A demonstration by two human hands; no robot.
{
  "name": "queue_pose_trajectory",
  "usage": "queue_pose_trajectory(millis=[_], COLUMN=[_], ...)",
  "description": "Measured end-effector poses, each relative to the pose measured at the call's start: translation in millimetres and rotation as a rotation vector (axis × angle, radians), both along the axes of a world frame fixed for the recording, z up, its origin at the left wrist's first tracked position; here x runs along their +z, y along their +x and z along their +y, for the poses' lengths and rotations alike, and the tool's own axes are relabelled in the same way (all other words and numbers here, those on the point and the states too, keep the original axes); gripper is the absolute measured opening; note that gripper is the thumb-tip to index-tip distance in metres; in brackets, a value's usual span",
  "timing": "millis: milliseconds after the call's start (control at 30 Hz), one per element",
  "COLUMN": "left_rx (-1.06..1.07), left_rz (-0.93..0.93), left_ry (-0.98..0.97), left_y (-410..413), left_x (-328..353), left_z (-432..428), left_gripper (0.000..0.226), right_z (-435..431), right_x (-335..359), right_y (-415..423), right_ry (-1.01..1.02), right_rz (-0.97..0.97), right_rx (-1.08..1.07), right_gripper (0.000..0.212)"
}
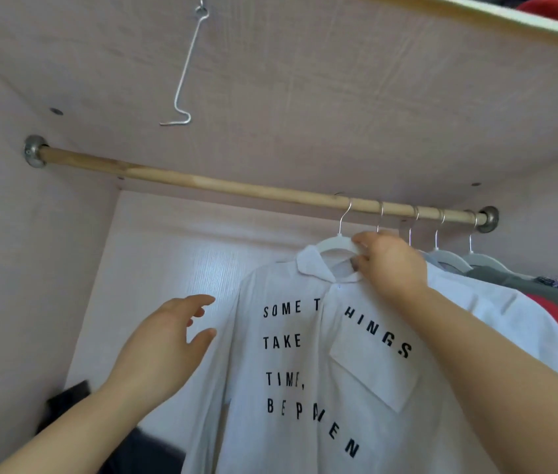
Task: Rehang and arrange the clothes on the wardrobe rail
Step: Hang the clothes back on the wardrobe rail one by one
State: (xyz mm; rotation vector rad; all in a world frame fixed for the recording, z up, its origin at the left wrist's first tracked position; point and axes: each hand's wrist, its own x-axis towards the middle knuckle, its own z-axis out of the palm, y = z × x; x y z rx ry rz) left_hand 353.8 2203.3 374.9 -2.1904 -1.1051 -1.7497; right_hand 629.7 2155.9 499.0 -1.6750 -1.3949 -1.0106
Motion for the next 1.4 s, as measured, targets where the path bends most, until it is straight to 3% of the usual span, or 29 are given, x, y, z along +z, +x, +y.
queue_pose_trajectory(millis=[100,300,433,533,733,967,1067,1233,1400], left_rx=[0.005,-0.007,0.015,0.035,0.096,0.358,0.467,0.707,0.945], left_rz=[0.01,0.023,0.025,0.028,0.042,0.108,0.04,-0.072,-0.196], left_ry=[-0.017,-0.058,-0.081,-0.12,-0.24,-0.603,-0.827,-1.113,-1.254], left_y=[6,11,10,5,-12,-69,-93,-127,-145], left_x=[-6,-18,-22,-32,-94,-251,-321,-403,-444], left_z=[6,11,11,8,-13,-74,-124,-226,-340], left_gripper=[0.043,0.044,0.044,0.044,0.045,0.047,0.045,0.047,0.047], right_z=[9,15,20,22,39,30,13,-35,-105], right_x=[-17,-28,-49,-82,-212,-384,-448,-531,-582], right_y=[6,13,19,11,-43,-145,-186,-249,-300], right_ry=[0.021,0.137,0.3,0.313,0.064,-0.264,-0.449,-0.663,-0.86], right_rz=[-0.066,-0.095,-0.276,-0.298,-0.278,-0.2,-0.174,-0.203,-0.272], right_rx=[0.011,0.107,0.138,0.096,0.409,0.763,0.912,1.189,1.39], right_gripper=[0.022,0.022,0.031,0.038,0.038,0.036,0.05,0.052,0.051])
